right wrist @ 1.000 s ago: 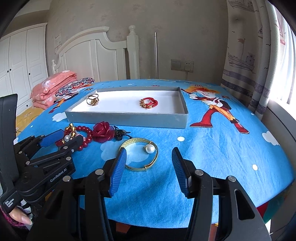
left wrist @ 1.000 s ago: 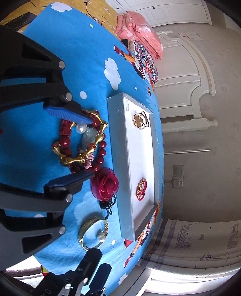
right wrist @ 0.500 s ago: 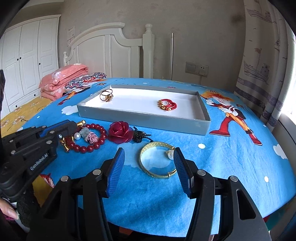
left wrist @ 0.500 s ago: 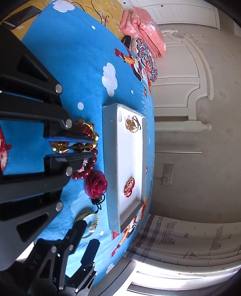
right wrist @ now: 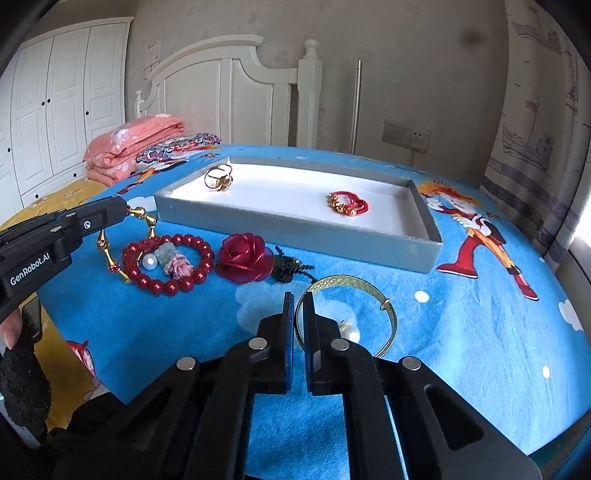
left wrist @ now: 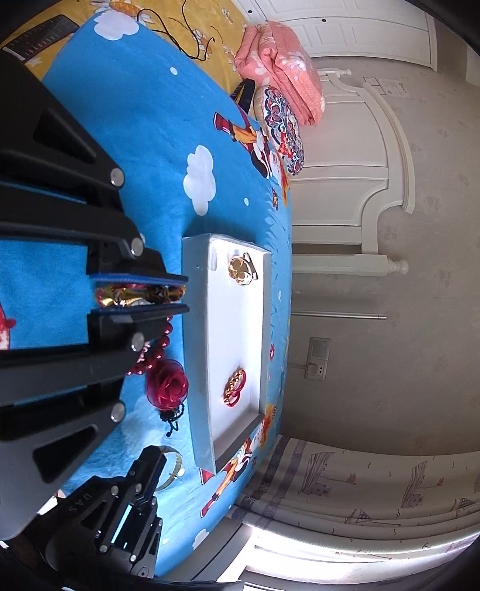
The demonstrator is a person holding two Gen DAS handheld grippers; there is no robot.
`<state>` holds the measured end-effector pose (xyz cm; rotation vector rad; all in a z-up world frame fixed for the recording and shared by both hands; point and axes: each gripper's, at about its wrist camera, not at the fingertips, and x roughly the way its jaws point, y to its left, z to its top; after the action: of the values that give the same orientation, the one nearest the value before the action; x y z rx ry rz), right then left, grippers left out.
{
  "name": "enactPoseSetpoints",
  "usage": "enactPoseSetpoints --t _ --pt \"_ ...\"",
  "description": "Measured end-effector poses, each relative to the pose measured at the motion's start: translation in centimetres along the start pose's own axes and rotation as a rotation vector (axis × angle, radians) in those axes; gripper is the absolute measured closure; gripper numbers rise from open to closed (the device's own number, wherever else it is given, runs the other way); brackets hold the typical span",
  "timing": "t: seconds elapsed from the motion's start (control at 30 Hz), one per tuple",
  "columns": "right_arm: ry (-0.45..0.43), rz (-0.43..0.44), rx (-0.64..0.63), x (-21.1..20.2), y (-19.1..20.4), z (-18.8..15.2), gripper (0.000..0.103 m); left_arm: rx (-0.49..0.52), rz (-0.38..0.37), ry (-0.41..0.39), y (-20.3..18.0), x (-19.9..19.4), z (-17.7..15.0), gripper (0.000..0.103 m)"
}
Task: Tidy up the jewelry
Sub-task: 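Carry the chain bracelet and pearl bangle into the tray and open both tools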
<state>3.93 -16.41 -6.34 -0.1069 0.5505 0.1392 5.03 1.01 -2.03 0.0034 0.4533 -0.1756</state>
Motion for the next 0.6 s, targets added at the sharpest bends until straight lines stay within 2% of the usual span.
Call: enactPoseSetpoints --t 0.23,0.6 --pt "-0.057 -0.012 0.025 -1.3 -0.8 0.8 0.097 -0.015 0.017 -0.036 0.5 -0.7 1.5 0.094" --pt "-0.071 0.016 0.01 -2.7 0.0 0.9 0.097 0.028 -0.002 -0.053 -1.3 -2.0 1.6 0.094"
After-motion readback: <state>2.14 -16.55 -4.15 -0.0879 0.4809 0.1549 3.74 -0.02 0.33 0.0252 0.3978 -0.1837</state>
